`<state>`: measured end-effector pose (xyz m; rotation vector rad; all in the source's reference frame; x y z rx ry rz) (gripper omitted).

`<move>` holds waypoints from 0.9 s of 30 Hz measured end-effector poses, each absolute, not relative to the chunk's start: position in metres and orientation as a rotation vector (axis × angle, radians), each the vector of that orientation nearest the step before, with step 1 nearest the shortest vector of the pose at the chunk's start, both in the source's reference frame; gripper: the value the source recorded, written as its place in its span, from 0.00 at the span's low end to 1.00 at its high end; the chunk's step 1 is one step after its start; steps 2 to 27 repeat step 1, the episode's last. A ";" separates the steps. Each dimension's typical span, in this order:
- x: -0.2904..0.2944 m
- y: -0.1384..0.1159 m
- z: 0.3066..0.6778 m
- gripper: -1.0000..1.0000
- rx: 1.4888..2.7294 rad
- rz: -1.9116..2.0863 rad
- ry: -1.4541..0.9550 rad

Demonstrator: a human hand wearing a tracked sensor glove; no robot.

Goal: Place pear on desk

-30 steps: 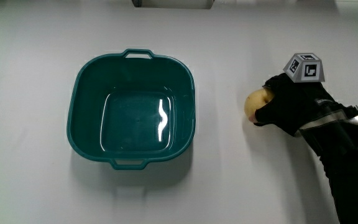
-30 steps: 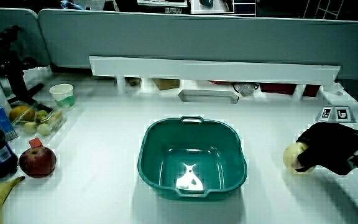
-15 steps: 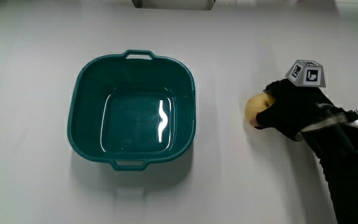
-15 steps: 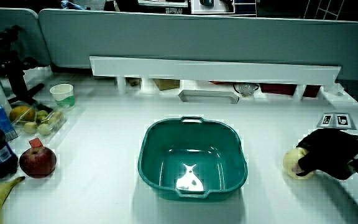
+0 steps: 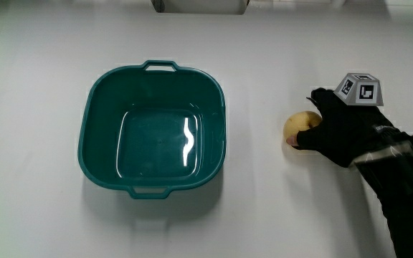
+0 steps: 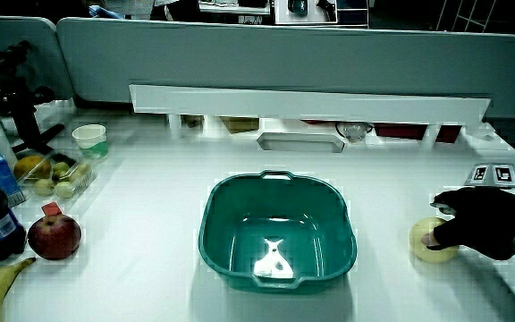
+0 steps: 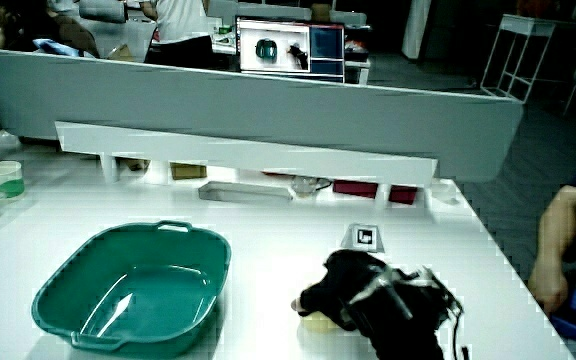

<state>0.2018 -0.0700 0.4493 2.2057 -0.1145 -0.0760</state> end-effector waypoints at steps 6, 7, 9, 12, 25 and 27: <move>0.191 -0.065 0.433 0.02 2.264 -0.083 -0.183; 0.191 -0.065 0.433 0.02 2.264 -0.083 -0.183; 0.191 -0.065 0.433 0.02 2.264 -0.083 -0.183; 0.191 -0.065 0.433 0.02 2.264 -0.083 -0.183; 0.191 -0.065 0.433 0.02 2.264 -0.083 -0.183; 0.191 -0.065 0.433 0.02 2.264 -0.083 -0.183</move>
